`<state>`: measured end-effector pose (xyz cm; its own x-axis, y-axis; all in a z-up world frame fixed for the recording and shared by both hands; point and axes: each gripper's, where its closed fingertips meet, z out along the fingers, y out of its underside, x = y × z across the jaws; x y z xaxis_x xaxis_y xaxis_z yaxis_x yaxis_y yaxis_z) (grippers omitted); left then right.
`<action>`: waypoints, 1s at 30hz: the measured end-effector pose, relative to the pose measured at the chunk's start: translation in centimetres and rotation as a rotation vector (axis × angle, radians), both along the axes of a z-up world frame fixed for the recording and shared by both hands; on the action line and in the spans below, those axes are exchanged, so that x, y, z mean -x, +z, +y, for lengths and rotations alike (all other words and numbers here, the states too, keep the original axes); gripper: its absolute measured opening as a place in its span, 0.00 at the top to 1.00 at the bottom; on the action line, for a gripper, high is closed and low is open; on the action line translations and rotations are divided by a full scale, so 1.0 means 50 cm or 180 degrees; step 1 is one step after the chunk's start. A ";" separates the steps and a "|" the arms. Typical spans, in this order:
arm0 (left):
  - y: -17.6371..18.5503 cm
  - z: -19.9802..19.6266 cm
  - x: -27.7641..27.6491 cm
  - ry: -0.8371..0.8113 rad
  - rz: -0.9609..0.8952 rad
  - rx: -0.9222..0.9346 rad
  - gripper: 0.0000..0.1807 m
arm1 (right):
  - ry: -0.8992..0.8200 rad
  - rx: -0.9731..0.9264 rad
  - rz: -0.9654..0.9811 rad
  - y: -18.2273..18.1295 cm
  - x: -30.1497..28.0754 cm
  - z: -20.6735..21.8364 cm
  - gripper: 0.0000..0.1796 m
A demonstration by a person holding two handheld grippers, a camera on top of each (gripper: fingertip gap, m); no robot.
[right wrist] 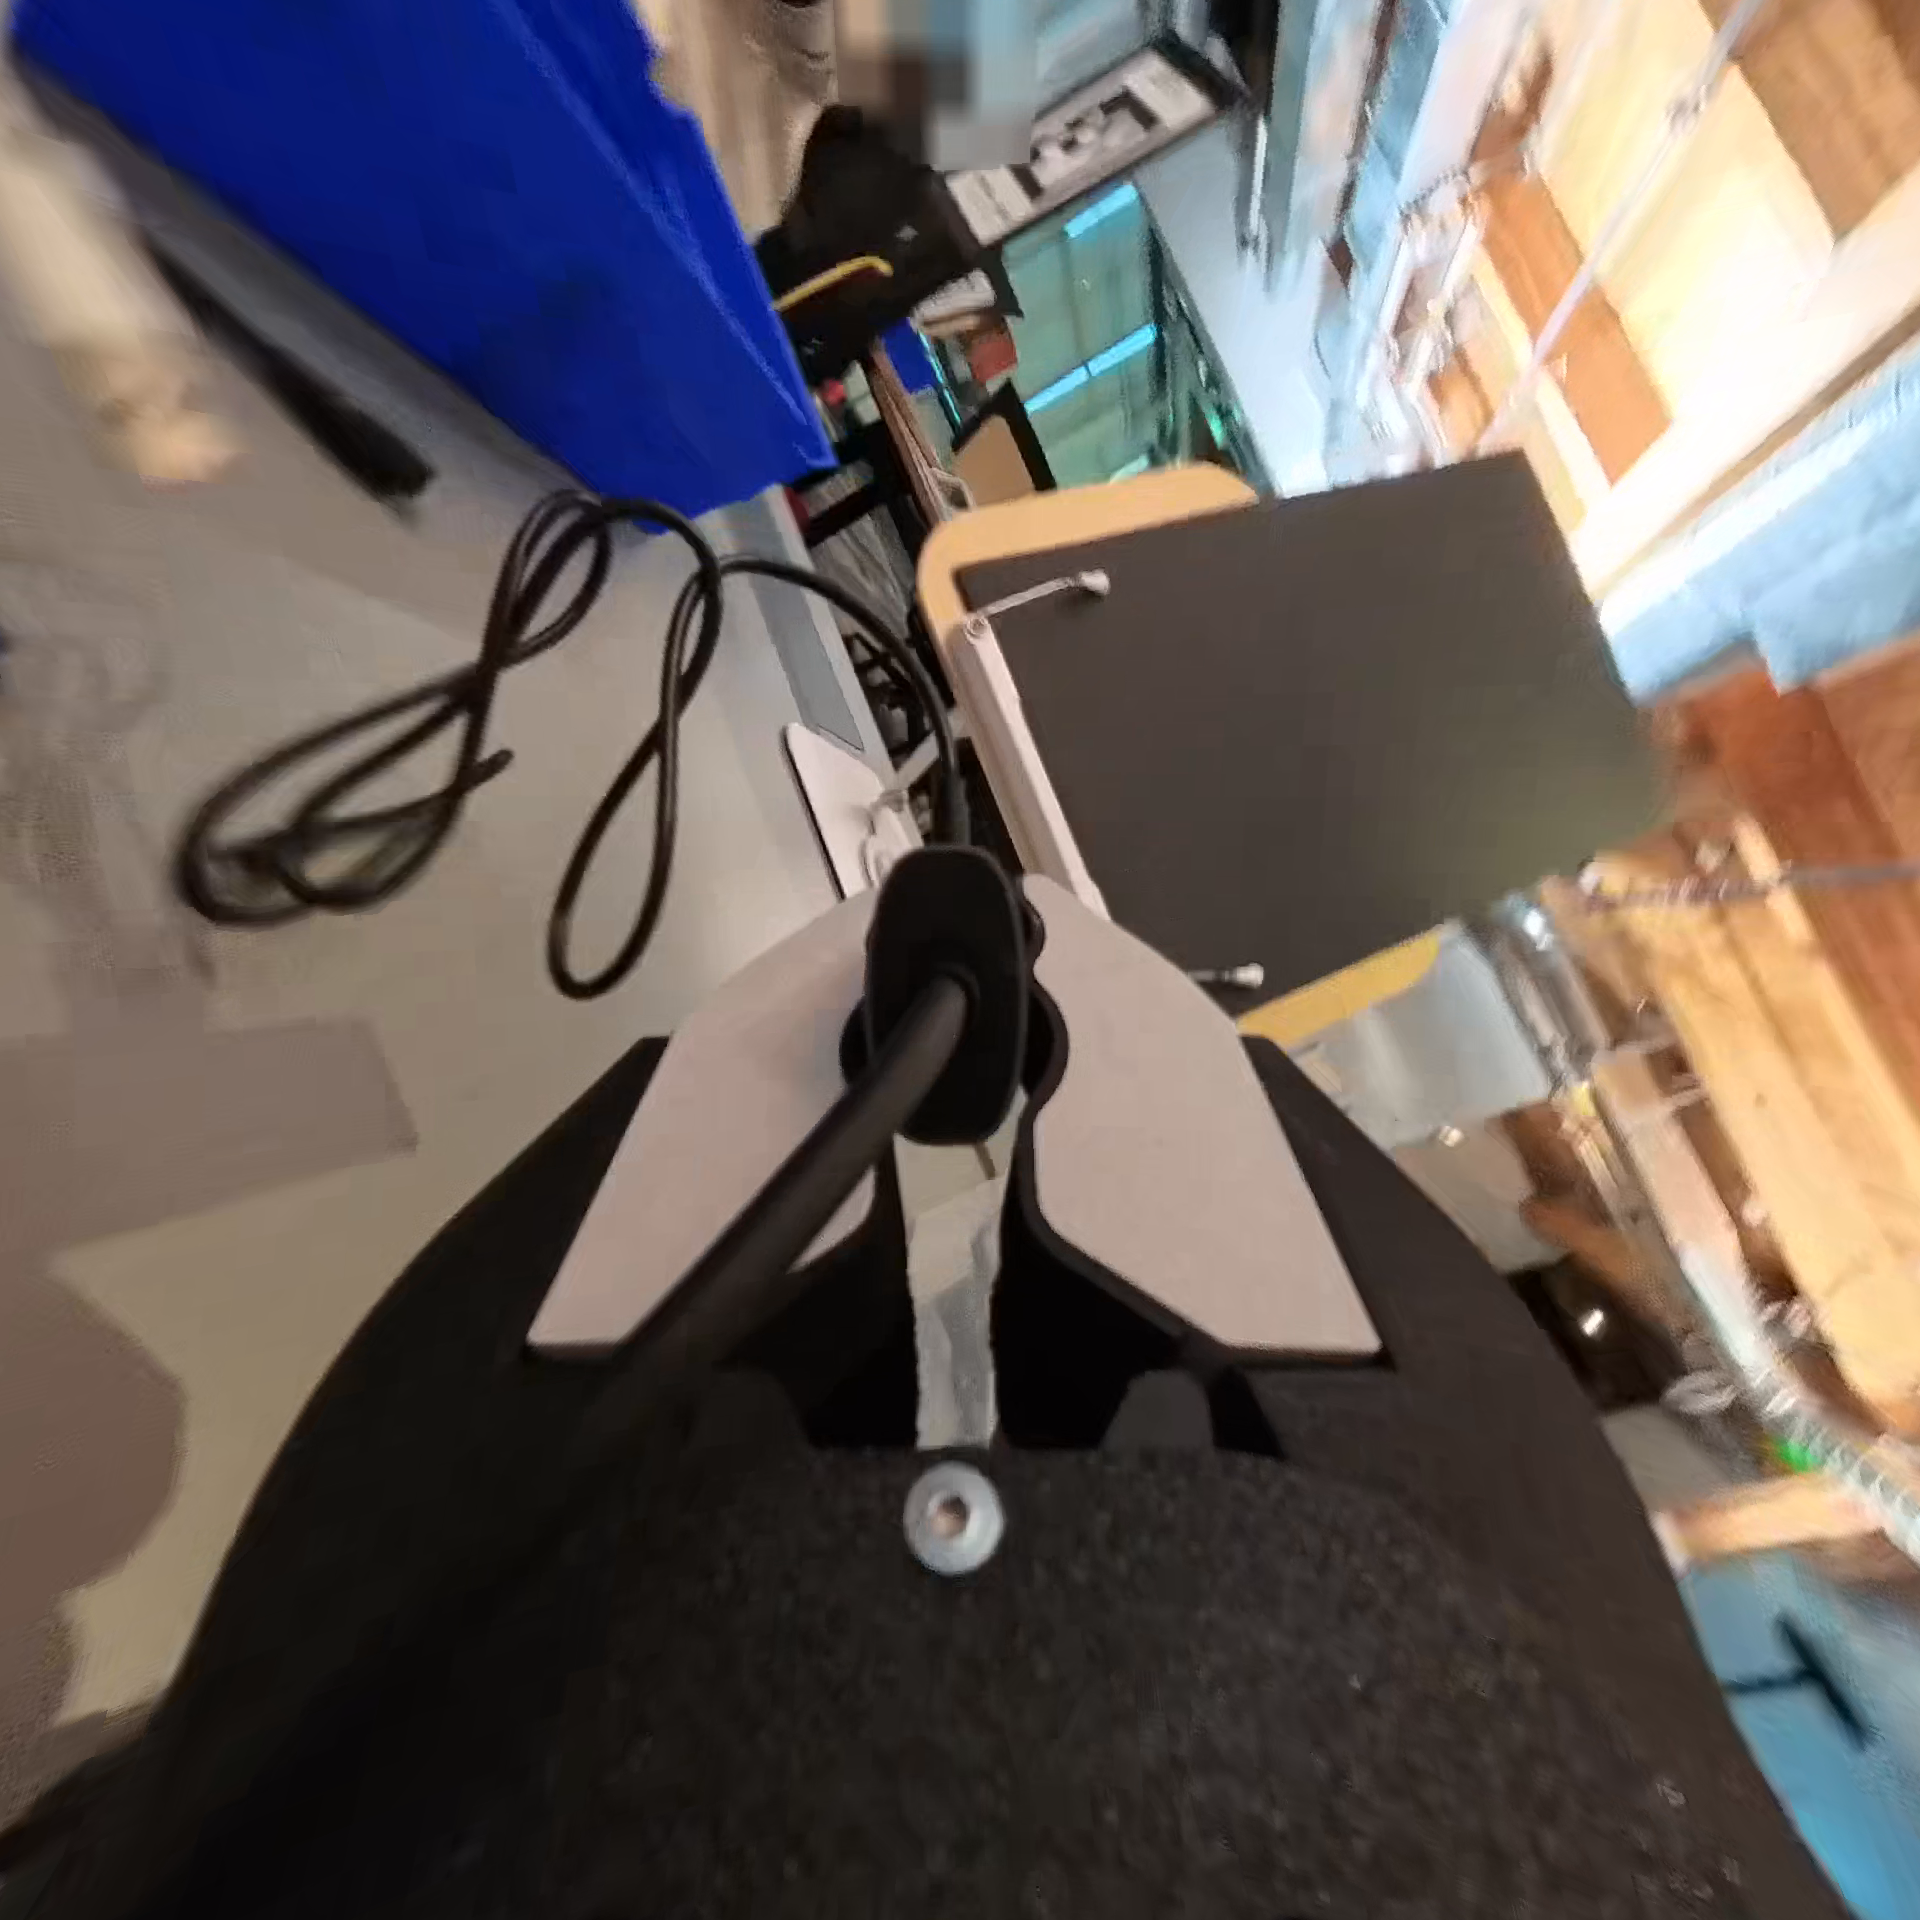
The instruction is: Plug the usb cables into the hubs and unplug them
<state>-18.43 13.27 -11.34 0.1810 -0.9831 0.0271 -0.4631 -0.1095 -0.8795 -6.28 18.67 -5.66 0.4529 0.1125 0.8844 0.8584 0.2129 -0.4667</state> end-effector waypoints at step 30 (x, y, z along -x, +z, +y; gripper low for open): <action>0.059 0.019 -0.085 -0.0185 0.0222 0.0261 0.92 | 0.1143 -0.0083 -0.0381 -0.039 0.157 -0.082 0.90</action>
